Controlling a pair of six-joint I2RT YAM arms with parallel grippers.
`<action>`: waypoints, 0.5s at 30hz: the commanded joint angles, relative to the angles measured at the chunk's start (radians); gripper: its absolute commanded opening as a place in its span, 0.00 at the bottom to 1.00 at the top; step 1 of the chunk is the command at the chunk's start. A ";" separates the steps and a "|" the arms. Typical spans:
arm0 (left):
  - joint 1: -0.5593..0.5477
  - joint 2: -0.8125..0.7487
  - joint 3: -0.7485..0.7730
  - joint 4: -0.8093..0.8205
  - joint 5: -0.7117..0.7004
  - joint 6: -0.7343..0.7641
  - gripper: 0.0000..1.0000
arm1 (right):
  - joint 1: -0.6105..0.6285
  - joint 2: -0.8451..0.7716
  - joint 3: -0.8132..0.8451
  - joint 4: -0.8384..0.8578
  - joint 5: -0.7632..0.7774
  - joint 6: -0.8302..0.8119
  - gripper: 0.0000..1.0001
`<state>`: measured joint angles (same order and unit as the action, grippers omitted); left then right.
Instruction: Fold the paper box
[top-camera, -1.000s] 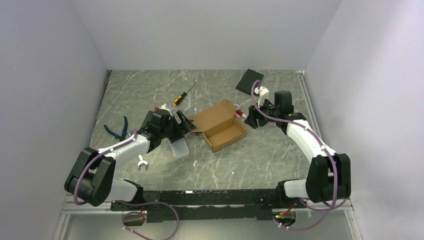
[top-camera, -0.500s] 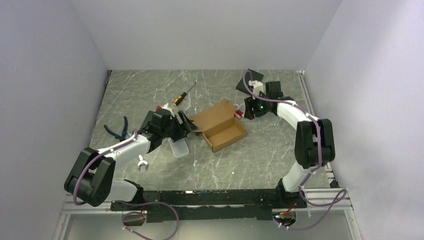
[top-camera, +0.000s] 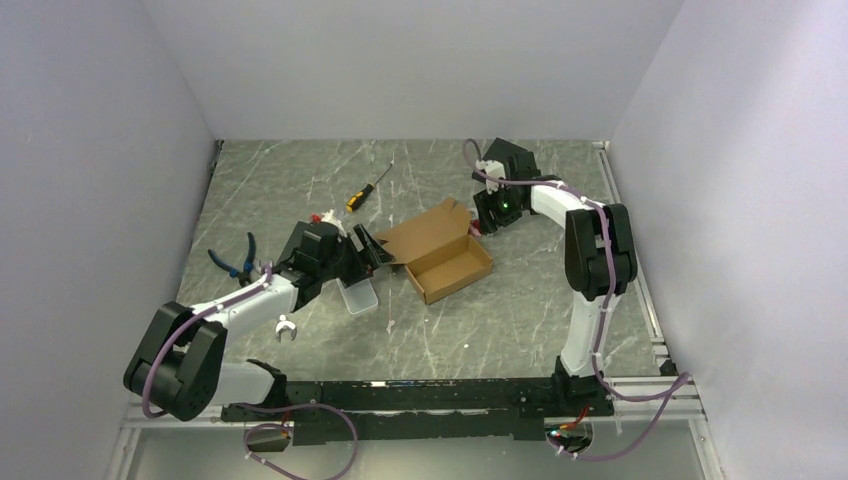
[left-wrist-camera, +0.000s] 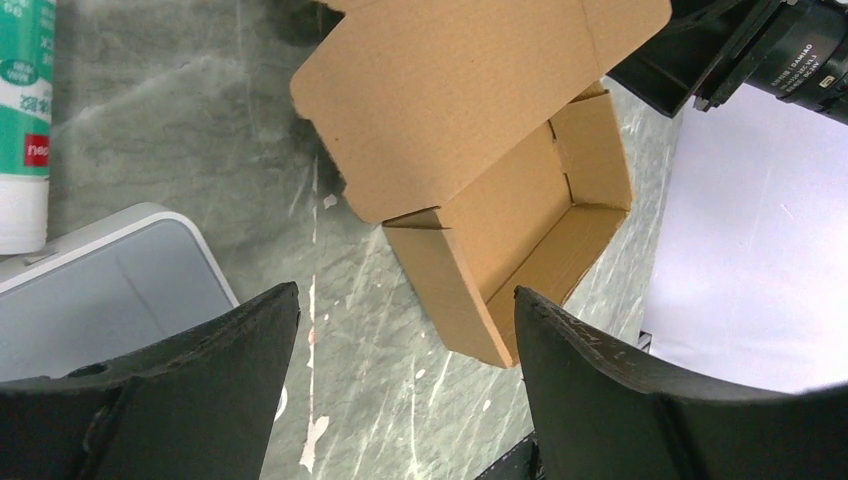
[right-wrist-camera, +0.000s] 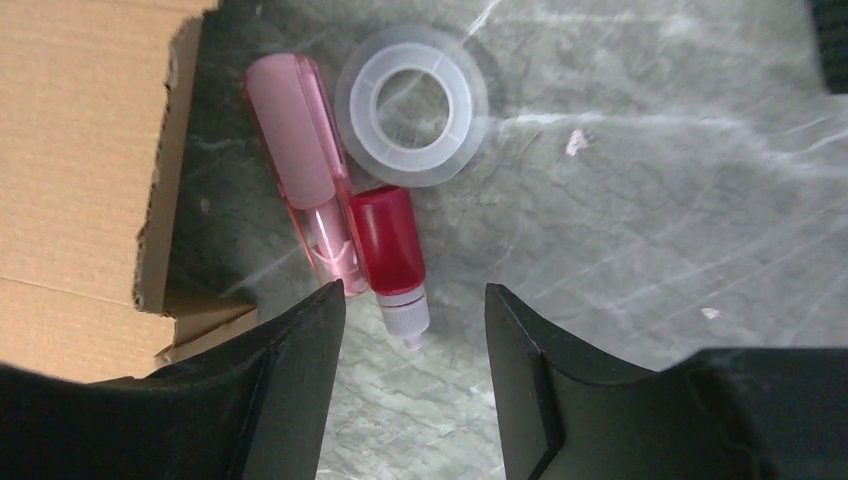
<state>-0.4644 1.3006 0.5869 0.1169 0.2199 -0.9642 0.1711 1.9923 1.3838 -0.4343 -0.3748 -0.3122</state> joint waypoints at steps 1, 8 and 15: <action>-0.003 -0.013 -0.022 0.041 0.004 -0.013 0.83 | 0.016 0.013 0.043 -0.050 0.011 -0.026 0.56; -0.003 0.021 -0.022 0.068 0.015 -0.027 0.82 | 0.033 0.057 0.063 -0.042 0.112 -0.020 0.42; -0.005 0.032 -0.021 0.078 0.022 -0.033 0.82 | 0.032 0.054 0.041 -0.035 0.115 -0.053 0.27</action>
<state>-0.4644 1.3281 0.5640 0.1528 0.2218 -0.9878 0.2039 2.0384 1.4185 -0.4679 -0.2806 -0.3382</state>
